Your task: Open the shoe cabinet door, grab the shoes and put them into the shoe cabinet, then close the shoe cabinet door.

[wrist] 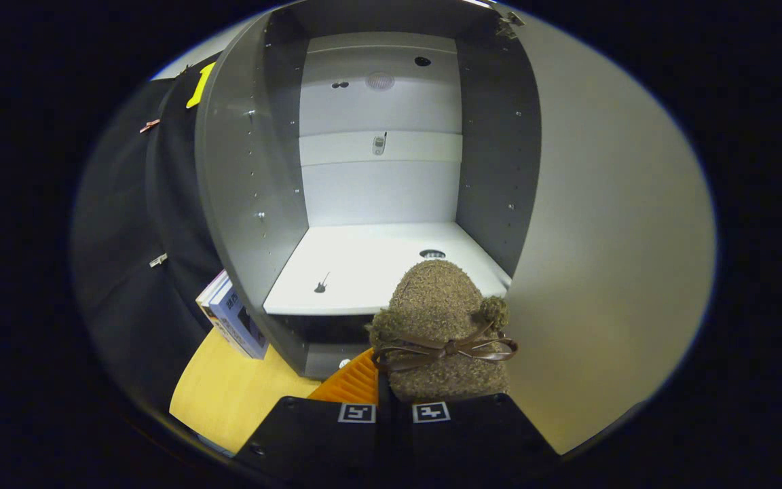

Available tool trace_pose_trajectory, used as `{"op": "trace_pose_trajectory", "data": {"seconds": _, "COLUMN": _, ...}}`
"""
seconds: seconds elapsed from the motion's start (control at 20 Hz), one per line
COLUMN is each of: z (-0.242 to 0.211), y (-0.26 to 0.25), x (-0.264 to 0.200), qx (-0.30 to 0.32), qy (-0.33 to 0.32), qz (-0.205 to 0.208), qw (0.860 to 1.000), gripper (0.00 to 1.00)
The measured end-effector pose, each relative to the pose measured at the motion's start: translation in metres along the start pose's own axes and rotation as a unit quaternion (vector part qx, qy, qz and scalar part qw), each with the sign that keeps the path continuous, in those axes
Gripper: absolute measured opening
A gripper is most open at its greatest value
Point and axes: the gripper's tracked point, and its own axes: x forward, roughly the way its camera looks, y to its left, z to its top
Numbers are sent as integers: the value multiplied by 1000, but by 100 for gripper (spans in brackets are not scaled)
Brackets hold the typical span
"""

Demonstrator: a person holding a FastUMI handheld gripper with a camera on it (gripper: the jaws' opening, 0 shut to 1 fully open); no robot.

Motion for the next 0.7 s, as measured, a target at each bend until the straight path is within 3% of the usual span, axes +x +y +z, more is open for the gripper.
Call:
{"op": "trace_pose_trajectory", "data": {"seconds": 0.35, "z": 60, "y": -2, "x": 58, "qx": -6, "qy": 0, "qz": -15, "qw": 1000, "gripper": 5}}
{"op": "trace_pose_trajectory", "data": {"seconds": 0.7, "z": 95, "y": 4, "x": 152, "qx": 2, "qy": 24, "qz": -3, "qw": 1000, "gripper": 5}}
